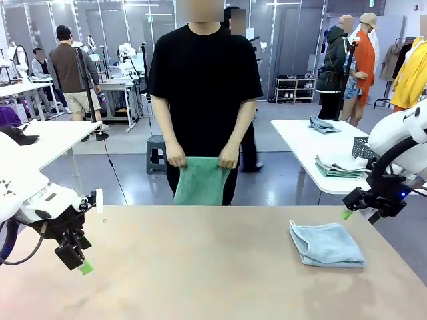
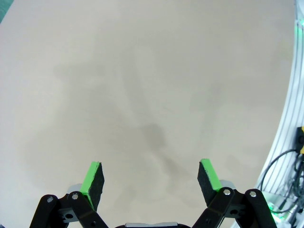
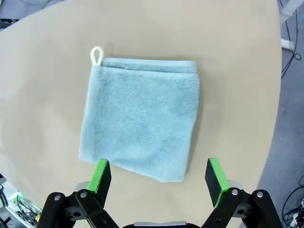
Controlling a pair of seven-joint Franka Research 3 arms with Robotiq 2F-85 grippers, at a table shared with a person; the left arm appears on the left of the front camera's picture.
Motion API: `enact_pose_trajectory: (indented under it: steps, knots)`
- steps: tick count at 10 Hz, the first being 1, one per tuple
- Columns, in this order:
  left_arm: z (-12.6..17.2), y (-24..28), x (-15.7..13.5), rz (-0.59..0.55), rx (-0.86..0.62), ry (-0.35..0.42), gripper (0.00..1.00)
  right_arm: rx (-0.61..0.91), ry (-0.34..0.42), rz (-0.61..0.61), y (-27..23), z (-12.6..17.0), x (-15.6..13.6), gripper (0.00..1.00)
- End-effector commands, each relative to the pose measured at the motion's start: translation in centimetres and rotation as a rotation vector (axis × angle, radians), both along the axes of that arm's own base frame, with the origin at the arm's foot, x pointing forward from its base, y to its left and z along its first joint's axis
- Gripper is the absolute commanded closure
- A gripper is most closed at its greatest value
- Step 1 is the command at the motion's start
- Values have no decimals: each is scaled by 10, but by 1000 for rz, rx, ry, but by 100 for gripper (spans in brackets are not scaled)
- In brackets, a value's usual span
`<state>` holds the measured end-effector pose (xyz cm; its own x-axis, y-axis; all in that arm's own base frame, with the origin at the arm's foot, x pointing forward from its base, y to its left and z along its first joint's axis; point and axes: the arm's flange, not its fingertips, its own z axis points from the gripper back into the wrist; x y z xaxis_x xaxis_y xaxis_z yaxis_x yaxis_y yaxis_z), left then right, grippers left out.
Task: Fold the towels and place them in the basket.
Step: Place the folded Towel with hook on the right side of the table, then when a person lays out a Towel with hook on the table, fold it in half twice.
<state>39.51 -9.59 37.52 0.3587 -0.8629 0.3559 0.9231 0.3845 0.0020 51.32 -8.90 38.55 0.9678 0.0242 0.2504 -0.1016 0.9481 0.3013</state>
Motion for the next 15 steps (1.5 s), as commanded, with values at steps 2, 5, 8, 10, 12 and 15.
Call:
enact_pose_trajectory:
  steps: [2, 5, 8, 10, 12, 15]
  knots:
    - [1, 0, 1, 3, 15, -4, 0, -45, -55, 69, 22, -7, -15, 0]
    - [1, 0, 1, 3, 15, -4, 0, -23, -20, 42, 21, 0, -11, 0]
    - [1, 0, 1, 3, 15, -4, 0, -23, -20, 42, 21, 0, -11, 0]
    - [1, 0, 1, 3, 15, -4, 0, -23, -20, 42, 21, 0, -11, 0]
    - [1, 0, 1, 3, 15, -4, 0, -23, -20, 42, 21, 0, -11, 0]
    - [1, 0, 1, 3, 15, -4, 0, -23, -20, 42, 21, 0, -11, 0]
